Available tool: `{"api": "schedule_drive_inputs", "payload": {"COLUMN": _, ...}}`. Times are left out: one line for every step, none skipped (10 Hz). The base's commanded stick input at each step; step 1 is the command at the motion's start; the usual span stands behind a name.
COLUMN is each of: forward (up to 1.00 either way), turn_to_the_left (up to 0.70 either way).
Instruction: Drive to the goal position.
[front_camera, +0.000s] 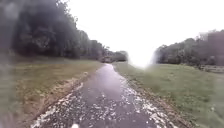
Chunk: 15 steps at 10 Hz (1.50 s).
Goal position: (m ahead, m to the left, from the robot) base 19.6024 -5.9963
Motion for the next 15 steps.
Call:
{"api": "schedule_drive_inputs", "payload": {"forward": 0.5, "turn_to_the_left": 0.5}}
{"api": "schedule_drive_inputs", "payload": {"forward": 0.5, "turn_to_the_left": 0.5}}
{"api": "schedule_drive_inputs", "payload": {"forward": 0.5, "turn_to_the_left": 0.2}}
{"api": "schedule_drive_inputs", "payload": {"forward": 0.5, "turn_to_the_left": 0.0}}
{"api": "schedule_drive_inputs", "payload": {"forward": 0.5, "turn_to_the_left": 0.0}}
{"api": "schedule_drive_inputs", "payload": {"forward": 0.5, "turn_to_the_left": 0.0}}
{"api": "schedule_drive_inputs", "payload": {"forward": 0.5, "turn_to_the_left": 0.0}}
{"api": "schedule_drive_inputs", "payload": {"forward": 0.5, "turn_to_the_left": 0.0}}
{"api": "schedule_drive_inputs", "payload": {"forward": 0.5, "turn_to_the_left": 0.0}}
{"api": "schedule_drive_inputs", "payload": {"forward": 0.5, "turn_to_the_left": 0.0}}
{"api": "schedule_drive_inputs", "payload": {"forward": 0.5, "turn_to_the_left": 0.0}}
{"api": "schedule_drive_inputs", "payload": {"forward": 0.5, "turn_to_the_left": 0.0}}
{"api": "schedule_drive_inputs", "payload": {"forward": 0.5, "turn_to_the_left": 0.0}}
{"api": "schedule_drive_inputs", "payload": {"forward": 0.5, "turn_to_the_left": 0.0}}
{"api": "schedule_drive_inputs", "payload": {"forward": 0.5, "turn_to_the_left": 0.0}}
